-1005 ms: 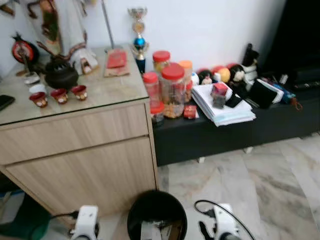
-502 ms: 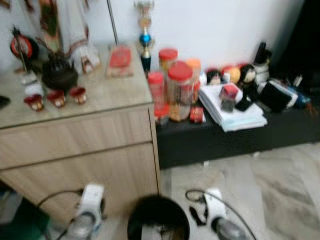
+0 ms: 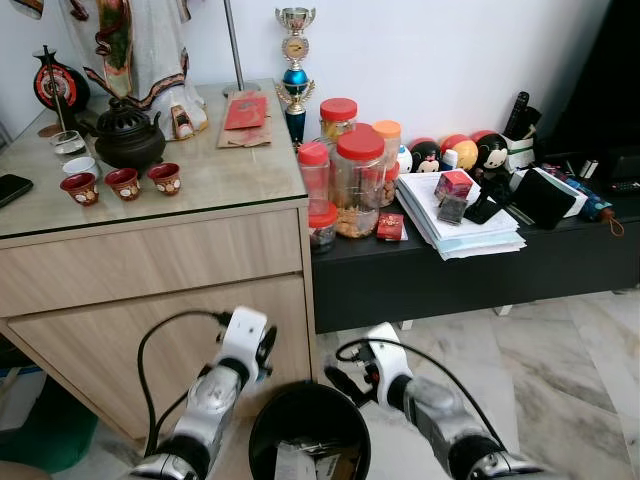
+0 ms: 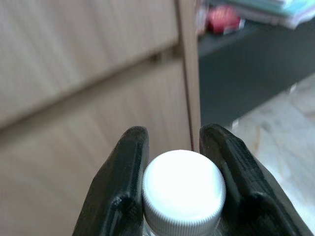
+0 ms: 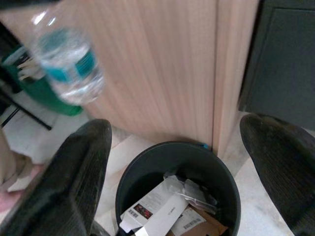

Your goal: Picking trash to rubbish bin

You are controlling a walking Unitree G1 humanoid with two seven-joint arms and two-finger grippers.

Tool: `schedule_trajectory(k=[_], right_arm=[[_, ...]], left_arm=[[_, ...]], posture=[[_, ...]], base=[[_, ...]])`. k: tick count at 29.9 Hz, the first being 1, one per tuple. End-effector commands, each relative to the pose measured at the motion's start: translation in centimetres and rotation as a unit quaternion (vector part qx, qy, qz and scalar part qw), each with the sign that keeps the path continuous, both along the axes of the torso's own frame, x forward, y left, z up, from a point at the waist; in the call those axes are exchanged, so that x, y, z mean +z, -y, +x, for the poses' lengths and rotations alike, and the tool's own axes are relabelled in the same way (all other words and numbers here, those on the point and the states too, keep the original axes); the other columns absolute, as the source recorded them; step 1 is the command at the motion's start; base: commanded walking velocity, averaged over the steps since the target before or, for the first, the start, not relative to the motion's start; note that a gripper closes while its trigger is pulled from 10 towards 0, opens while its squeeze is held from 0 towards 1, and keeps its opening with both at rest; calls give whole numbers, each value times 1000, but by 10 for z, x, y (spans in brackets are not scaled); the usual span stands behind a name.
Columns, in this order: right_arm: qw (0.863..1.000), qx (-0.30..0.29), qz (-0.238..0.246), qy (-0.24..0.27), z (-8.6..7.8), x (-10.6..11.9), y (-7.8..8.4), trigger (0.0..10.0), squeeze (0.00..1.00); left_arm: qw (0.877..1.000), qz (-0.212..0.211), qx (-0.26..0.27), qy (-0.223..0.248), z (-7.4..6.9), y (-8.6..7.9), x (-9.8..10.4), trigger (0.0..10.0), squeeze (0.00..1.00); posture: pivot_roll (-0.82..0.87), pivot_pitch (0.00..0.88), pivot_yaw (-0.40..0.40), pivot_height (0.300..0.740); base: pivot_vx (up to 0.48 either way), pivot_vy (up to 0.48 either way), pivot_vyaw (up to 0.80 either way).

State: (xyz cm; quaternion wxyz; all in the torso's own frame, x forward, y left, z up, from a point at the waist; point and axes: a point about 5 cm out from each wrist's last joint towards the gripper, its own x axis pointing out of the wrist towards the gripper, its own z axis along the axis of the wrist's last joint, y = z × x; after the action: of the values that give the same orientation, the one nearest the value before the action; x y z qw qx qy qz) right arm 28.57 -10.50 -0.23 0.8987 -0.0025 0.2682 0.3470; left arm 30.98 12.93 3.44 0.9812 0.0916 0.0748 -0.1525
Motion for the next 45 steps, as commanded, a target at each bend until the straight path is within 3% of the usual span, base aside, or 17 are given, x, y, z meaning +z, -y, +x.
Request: schedule_trajectory(k=[1, 10, 14, 19, 20, 21, 32, 33, 34, 35, 41, 42, 45], right_arm=[[999, 13, 7, 29, 10, 13, -4, 10000, 0], [998, 23, 15, 60, 22, 27, -4, 10000, 0], [996, 30, 6, 81, 27, 34, 1, 10000, 0], [996, 29, -5, 86, 28, 35, 4, 10000, 0], [996, 28, -6, 86, 28, 35, 4, 10000, 0], [996, 28, -6, 86, 28, 35, 4, 10000, 0], [996, 28, -11, 86, 26, 33, 4, 10000, 0], [996, 28, -12, 86, 26, 32, 4, 10000, 0], [996, 28, -12, 86, 26, 32, 4, 10000, 0], [996, 27, -13, 85, 26, 32, 4, 10000, 0], [998, -3, -25, 64, 18, 19, 9, 10000, 0], [998, -26, -32, 50, 12, 10, 13, 10000, 0], [997, -49, -41, 38, 5, 2, 17, 10000, 0]], left_arm=[[1000, -7, -18, 19, 7, 6, 11, 10000, 0], [999, -39, -18, 17, 12, 17, 15, 10000, 0], [997, -53, -45, 26, 16, 34, 23, 10000, 0], [996, -62, -51, 26, 17, 39, 26, 10000, 0], [996, -64, -54, 26, 17, 40, 26, 10000, 349], [996, -65, -55, 26, 17, 40, 26, 10000, 1000], [996, -68, -61, 22, 16, 40, 24, 10000, 1000], [996, -64, -60, 21, 16, 39, 23, 10000, 306], [996, -64, -60, 21, 16, 39, 23, 10000, 306], [996, -61, -59, 19, 15, 37, 22, 10000, 0], [999, -42, -32, -7, 7, 19, 7, 10000, 0], [999, -31, -11, -31, -1, 7, -5, 10000, 0], [998, -19, 20, -59, -10, -7, -19, 10000, 0]], posture=[[39, 0, 24, 740], [40, 0, 19, 740], [29, 4, 19, 740], [28, 7, 21, 740], [29, 8, 21, 740], [29, 8, 21, 740], [33, 9, 22, 740], [33, 9, 24, 740], [33, 9, 24, 740], [34, 8, 24, 740], [38, 11, 25, 740], [39, 11, 28, 740], [41, 12, 30, 740]], base=[[0, 0, 0], [0, 0, 0], [0, 0, 0], [0, 0, 0], [0, 0, 0], [0, 0, 0], [0, 0, 0], [0, 0, 0], [0, 0, 0], [0, 0, 0], [0, 0, 0], [0, 0, 0], [0, 0, 0]])
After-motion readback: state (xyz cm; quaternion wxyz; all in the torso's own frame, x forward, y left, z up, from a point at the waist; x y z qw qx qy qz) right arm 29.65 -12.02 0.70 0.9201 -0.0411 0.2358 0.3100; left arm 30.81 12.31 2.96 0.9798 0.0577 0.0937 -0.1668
